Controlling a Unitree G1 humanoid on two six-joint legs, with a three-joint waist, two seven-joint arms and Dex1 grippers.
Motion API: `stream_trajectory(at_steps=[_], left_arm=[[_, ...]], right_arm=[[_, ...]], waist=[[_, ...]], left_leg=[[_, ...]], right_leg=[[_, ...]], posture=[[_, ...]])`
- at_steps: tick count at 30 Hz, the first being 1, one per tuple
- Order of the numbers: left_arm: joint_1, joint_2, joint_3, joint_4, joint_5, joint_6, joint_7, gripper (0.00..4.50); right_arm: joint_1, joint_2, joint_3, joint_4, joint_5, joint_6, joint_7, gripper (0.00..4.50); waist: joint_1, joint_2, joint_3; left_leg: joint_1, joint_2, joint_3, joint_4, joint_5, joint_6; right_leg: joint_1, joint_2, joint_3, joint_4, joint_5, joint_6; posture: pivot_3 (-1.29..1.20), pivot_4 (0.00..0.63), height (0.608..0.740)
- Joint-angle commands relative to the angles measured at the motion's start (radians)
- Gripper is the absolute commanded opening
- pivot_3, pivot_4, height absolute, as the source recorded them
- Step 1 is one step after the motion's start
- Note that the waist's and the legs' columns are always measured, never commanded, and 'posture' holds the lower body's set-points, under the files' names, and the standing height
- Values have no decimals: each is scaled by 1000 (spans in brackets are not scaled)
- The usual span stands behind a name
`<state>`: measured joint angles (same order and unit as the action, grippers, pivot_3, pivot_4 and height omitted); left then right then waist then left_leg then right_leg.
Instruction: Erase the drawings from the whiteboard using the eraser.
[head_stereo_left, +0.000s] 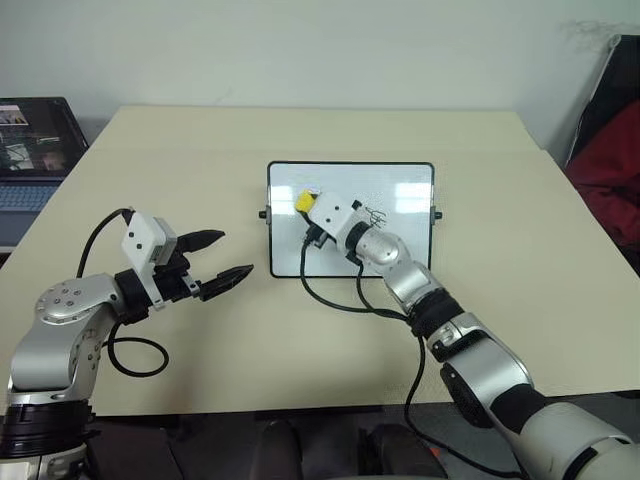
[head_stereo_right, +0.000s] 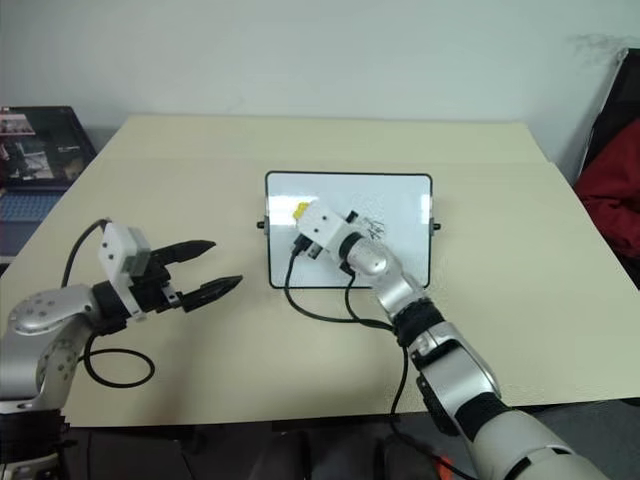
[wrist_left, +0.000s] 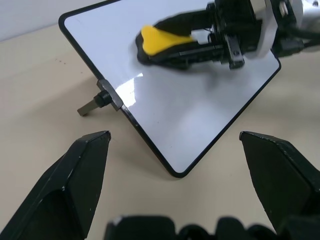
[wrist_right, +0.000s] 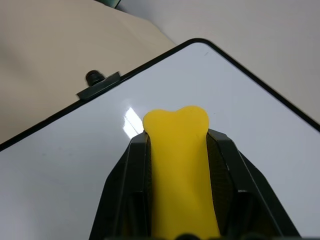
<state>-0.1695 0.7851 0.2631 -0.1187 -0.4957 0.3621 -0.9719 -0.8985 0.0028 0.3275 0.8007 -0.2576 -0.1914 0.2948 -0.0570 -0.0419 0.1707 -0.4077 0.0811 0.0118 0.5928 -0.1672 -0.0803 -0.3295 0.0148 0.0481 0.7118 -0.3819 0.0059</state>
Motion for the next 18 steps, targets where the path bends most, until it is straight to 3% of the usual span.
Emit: stream_trajectory(at_steps=[1, 3, 6, 11, 14, 18], left_arm=[[-29, 2, 1, -27, -2, -17, 0, 4500], [-36, -2, -7, -23, 1, -19, 0, 4500], [-43, -4, -12, -21, 0, -17, -1, 4500], [-54, -10, -20, -15, 0, -19, 1, 4500], [-57, -17, -24, -15, 1, -21, 4, 4500], [-62, -34, -28, -29, -3, -20, 11, 4500]], right_arm=[[83, -13, 30, 121, -29, 58, 38, 1143], [103, -8, 43, 117, -29, 68, 57, 1143], [112, -3, 42, 70, -16, 81, 78, 1143], [121, -13, -12, -208, 52, 144, 119, 1142], [146, -28, -38, -405, 91, 221, 157, 1141], [211, -51, -71, -702, 158, 395, 203, 1141]], waist=[[0, -1, 0], [0, -1, -1], [0, 0, -1], [2, 1, 1], [8, -1, 1], [23, 0, 2]], left_leg=[[3, 0, 0, 0, 0, 0], [12, 2, -1, 0, 0, 0], [14, 2, -2, 0, 0, 0], [11, 2, -3, 0, 0, 1], [3, 2, -2, 0, 1, 1], [-27, 1, -3, 0, 1, -1]], right_leg=[[3, 0, 0, 0, -1, 1], [12, -2, 1, -1, -2, 0], [13, -3, 2, -1, -2, 1], [11, -3, 1, -1, -1, 0], [5, -3, 0, -1, -1, 1], [-19, -1, -2, 1, 1, -2]], posture=[[0, 150, 740], [0, 150, 740], [0, 150, 740], [0, 150, 740], [0, 150, 740], [0, 150, 740]])
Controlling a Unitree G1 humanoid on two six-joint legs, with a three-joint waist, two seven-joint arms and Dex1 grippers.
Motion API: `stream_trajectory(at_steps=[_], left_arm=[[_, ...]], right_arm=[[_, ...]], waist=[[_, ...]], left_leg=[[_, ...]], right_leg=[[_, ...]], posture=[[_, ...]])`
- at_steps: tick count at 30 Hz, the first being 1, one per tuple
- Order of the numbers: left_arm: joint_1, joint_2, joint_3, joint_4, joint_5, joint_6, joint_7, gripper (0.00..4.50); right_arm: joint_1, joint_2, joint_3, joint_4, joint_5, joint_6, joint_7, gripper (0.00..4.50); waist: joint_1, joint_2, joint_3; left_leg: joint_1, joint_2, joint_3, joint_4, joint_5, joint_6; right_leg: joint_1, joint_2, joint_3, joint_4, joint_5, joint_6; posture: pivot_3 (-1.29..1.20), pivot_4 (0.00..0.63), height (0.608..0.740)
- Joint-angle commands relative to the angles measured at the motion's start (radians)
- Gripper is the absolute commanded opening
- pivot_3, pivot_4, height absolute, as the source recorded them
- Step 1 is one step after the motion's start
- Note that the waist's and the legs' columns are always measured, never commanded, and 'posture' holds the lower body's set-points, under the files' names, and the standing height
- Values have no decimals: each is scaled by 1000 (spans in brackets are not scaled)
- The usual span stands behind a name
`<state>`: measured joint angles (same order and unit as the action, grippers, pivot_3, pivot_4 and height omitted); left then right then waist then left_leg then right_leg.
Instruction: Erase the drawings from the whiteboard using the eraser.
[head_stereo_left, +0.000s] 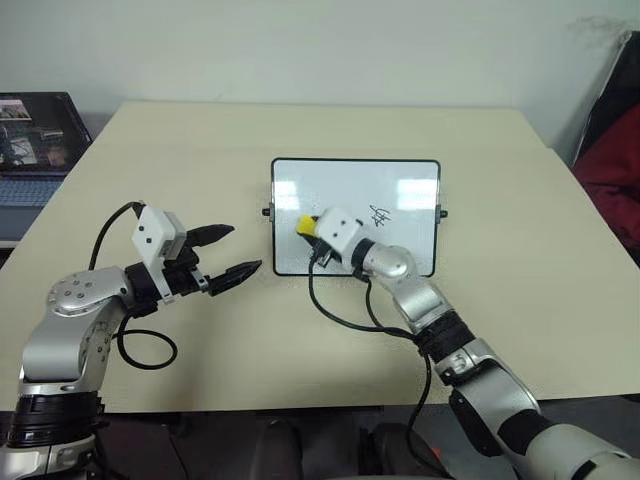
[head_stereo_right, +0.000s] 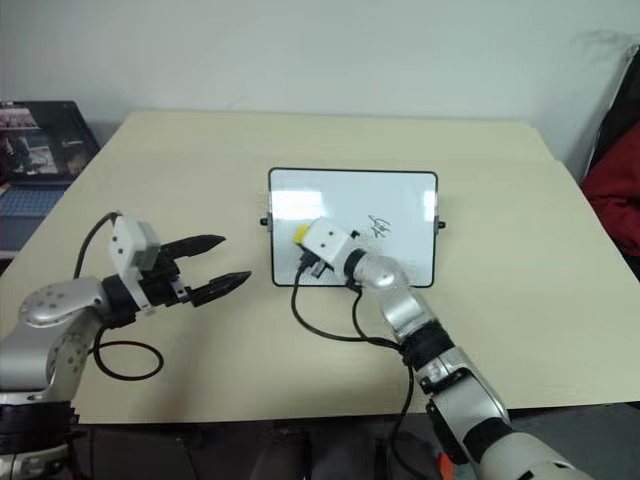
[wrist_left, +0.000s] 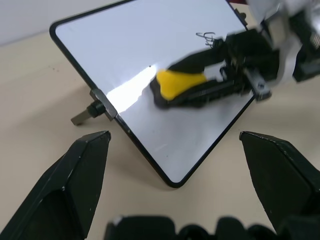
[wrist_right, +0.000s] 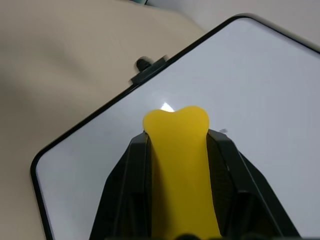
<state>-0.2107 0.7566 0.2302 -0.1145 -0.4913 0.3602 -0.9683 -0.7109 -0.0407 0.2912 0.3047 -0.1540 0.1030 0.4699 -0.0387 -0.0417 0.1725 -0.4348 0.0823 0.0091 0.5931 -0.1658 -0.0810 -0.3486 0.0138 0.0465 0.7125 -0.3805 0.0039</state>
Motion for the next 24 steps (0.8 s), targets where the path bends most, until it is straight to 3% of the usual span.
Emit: stream_trajectory(at_steps=[1, 9, 19, 24], left_arm=[[-22, -8, 3, -37, -5, -21, 8, 4500], [-28, -21, -1, -68, -13, -20, 11, 4500], [-61, -22, -29, -125, -30, -16, -15, 4500], [-84, -29, -57, -137, -26, -22, -37, 4500]], right_arm=[[50, -22, -43, -287, 84, 146, 49, 1141], [248, -147, -102, -683, 238, 384, 128, 1141], [473, -310, -198, -921, 367, 547, 145, 1141], [508, -331, -227, -951, 383, 556, 103, 1141]], waist=[[6, 0, 0], [7, 0, 0], [8, 1, 1], [3, 1, 1]], left_leg=[[-2, -1, 1, -1, 1, -3], [-3, -1, 4, -5, -4, -5], [0, -2, 5, -4, -4, -5], [1, -2, 6, -4, -4, -5]], right_leg=[[-2, 1, 0, -2, 0, 0], [1, 2, 1, -16, -1, 0], [6, 3, -1, -16, -1, 1], [6, 3, 0, -16, -1, 1]], posture=[[0, 150, 740], [0, 150, 740], [0, 150, 740], [0, 150, 740]])
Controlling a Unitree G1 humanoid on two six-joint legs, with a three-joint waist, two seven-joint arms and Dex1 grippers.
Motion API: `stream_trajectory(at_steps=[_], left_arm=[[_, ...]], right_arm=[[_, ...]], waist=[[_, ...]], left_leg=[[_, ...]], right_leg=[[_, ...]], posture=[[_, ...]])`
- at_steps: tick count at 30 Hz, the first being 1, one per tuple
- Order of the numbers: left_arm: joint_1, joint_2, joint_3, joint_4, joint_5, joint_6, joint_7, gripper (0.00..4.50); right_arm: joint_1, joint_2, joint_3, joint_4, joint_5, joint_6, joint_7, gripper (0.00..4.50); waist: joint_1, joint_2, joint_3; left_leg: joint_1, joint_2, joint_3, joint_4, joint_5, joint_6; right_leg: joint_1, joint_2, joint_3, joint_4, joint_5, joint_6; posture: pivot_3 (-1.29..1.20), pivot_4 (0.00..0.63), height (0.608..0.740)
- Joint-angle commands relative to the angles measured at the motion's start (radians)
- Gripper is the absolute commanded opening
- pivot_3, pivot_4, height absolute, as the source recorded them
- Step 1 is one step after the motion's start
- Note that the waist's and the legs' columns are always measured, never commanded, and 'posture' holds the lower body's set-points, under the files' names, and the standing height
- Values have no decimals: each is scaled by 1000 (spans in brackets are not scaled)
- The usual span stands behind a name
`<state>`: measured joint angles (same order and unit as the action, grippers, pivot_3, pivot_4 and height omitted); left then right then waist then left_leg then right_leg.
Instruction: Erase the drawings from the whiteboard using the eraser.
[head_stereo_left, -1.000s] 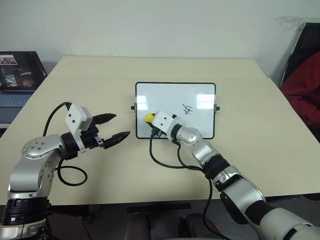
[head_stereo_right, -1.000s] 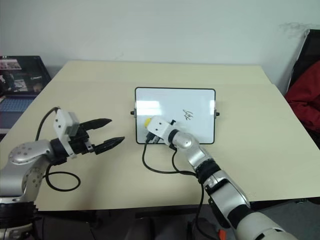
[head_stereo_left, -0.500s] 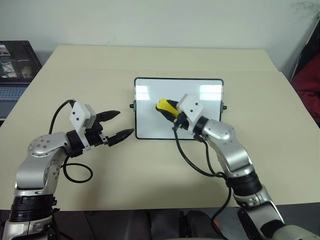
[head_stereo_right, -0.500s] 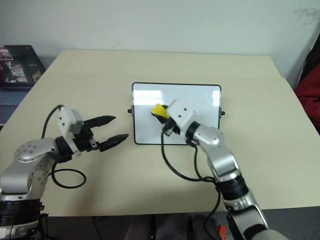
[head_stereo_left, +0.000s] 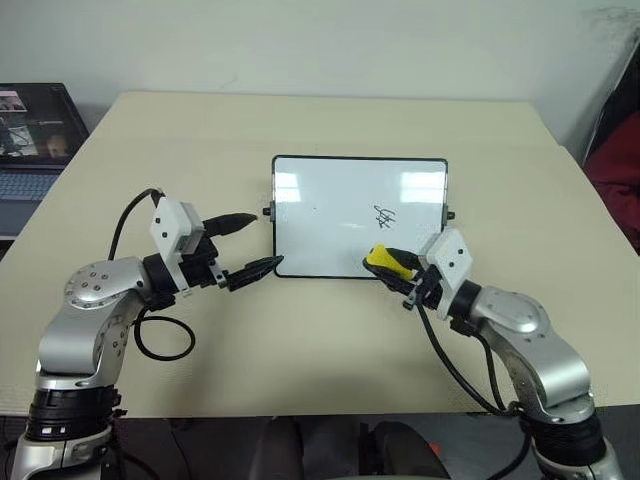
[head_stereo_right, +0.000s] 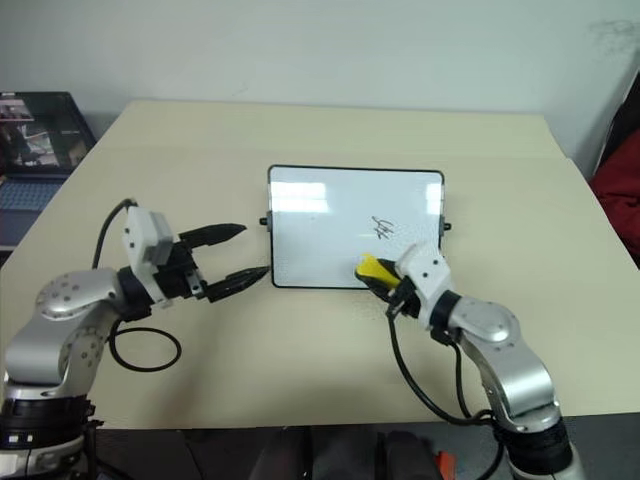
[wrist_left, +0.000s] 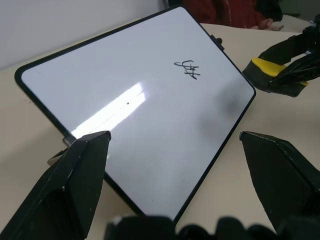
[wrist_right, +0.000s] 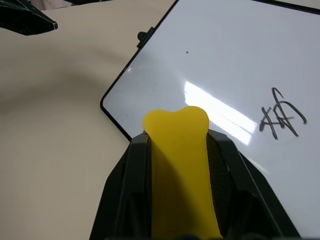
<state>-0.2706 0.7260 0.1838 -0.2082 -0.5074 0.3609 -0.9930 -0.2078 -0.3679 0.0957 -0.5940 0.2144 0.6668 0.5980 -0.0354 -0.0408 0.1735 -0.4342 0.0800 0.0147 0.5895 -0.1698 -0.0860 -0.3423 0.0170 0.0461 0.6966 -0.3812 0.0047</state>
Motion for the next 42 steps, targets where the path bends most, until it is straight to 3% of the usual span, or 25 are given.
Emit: stream_trajectory(at_steps=[1, 18, 21, 33, 42], left_arm=[[-32, -3, -21, -41, -3, -30, -13, 4500], [-172, -35, -114, 98, 56, -115, -74, 4500], [-163, -40, -118, 95, 59, -115, -73, 4500], [-166, -24, -129, 77, 52, -95, -101, 4500], [-158, -6, -114, 63, 45, -76, -102, 4500]], right_arm=[[7, -7, -34, -52, 13, -15, -35, 1141], [-31, -56, -5, -3, -94, -127, -125, 1141], [-127, -52, 0, 113, -187, -191, -195, 1141], [-370, 57, 58, 611, -318, -505, -303, 1141], [-346, 139, 105, 928, -359, -691, -331, 1140]], waist=[[0, 0, 0], [4, 0, 0], [1, 0, 0], [4, 0, 0], [-2, 0, 0]], left_leg=[[0, 0, 0, 0, 0, 0], [0, -1, 0, 2, 0, 0], [0, -1, 0, 3, 0, 0], [0, 0, 1, 3, 1, -1], [5, 0, 1, 4, 0, 0]], right_leg=[[0, 0, 0, 0, 0, 0], [1, 1, 0, 0, 0, 0], [1, 1, 0, 1, 0, 0], [1, 1, 0, 1, 0, 0], [6, 1, 0, 2, 0, 0]], posture=[[0, 150, 740], [0, 150, 740], [0, 150, 740], [0, 150, 740], [0, 150, 740]])
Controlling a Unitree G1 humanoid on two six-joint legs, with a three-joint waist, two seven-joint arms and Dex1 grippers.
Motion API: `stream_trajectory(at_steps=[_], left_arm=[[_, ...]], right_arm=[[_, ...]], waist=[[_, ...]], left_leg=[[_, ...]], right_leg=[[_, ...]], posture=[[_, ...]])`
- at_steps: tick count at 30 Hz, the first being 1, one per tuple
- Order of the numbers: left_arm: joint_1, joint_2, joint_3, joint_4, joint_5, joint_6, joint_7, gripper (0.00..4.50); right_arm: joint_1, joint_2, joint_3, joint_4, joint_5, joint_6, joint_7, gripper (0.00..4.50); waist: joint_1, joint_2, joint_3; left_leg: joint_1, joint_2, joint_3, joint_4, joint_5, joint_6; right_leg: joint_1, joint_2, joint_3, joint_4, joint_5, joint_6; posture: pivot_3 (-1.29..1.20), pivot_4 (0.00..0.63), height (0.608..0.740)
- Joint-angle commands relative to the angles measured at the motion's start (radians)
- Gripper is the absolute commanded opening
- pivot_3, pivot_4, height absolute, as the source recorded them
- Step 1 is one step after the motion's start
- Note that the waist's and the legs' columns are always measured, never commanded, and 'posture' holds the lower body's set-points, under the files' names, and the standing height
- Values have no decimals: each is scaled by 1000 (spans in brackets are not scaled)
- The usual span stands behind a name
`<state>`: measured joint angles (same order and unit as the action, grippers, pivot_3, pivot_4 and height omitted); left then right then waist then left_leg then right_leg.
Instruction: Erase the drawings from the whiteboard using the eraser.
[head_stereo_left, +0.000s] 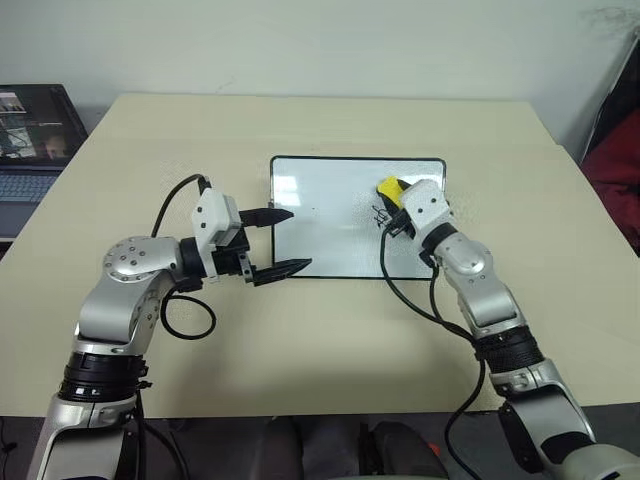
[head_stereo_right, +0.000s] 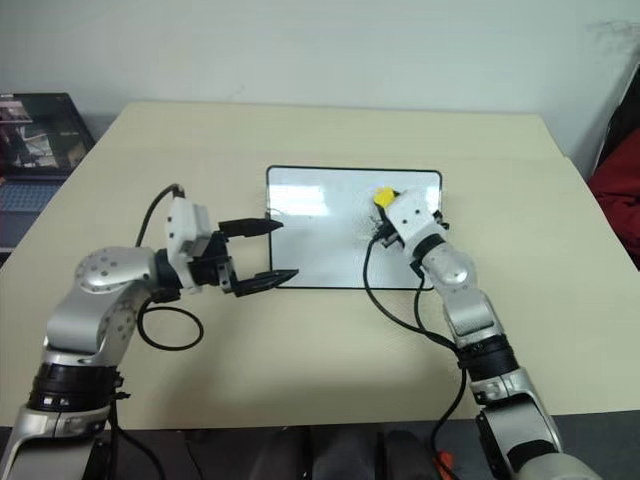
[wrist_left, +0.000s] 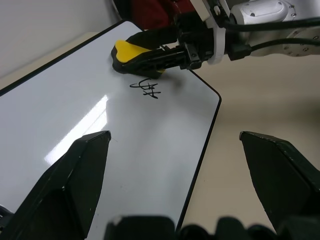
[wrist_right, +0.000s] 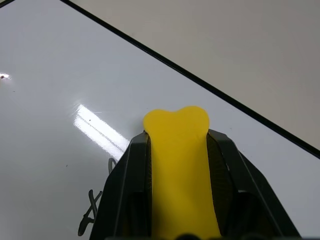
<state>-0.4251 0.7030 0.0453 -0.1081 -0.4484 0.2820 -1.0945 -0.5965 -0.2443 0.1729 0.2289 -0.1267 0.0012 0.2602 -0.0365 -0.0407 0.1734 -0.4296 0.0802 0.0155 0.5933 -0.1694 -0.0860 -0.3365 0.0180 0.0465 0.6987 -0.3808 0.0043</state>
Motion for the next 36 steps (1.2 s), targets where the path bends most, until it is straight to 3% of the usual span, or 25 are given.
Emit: stream_trajectory(at_steps=[1, 9, 14, 18, 24, 36], left_arm=[[-3, 19, 27, -39, -15, 6, 0, 4500], [-4, 24, 34, -44, -20, 21, 12, 4500], [-11, 20, 27, -23, -13, 13, 15, 4500], [-7, 19, 34, -1, -3, 0, 22, 4500], [12, 23, 60, 10, -10, 10, 52, 4500], [26, 29, 64, -3, -10, 13, 53, 4500]], right_arm=[[63, 23, 38, 137, -21, -37, 12, 1140], [125, 94, 64, 228, -14, -44, 46, 1140], [104, 99, 63, 139, -18, -48, 56, 1139], [99, 87, 30, -122, 37, 44, 104, 1139], [1, 55, -48, -356, 90, 194, 115, 1138], [-112, 85, -20, 129, -6, -63, 7, 1136]], waist=[[-2, -1, -1], [-22, -2, -2], [-23, -2, -2], [-21, 1, 0], [-11, 2, 1], [0, 2, 1]], left_leg=[[2, 0, 0, 0, 0, 0], [33, 0, -2, -2, 0, 1], [34, 1, -3, -1, 3, 6], [27, 1, -4, -1, 3, 6], [-5, 0, -2, -1, 5, 2], [-4, 0, 1, -1, 1, 2]], right_leg=[[2, 0, 0, 0, 0, 0], [27, -1, 0, -1, -2, 4], [27, -1, 0, 0, 1, 4], [24, -1, 2, 0, 2, 5], [-6, 0, 0, 1, 5, 1], [-6, -1, 1, -1, 3, 3]], posture=[[0, 150, 740], [0, 150, 740], [0, 150, 740], [0, 150, 740], [0, 150, 740], [0, 150, 740]])
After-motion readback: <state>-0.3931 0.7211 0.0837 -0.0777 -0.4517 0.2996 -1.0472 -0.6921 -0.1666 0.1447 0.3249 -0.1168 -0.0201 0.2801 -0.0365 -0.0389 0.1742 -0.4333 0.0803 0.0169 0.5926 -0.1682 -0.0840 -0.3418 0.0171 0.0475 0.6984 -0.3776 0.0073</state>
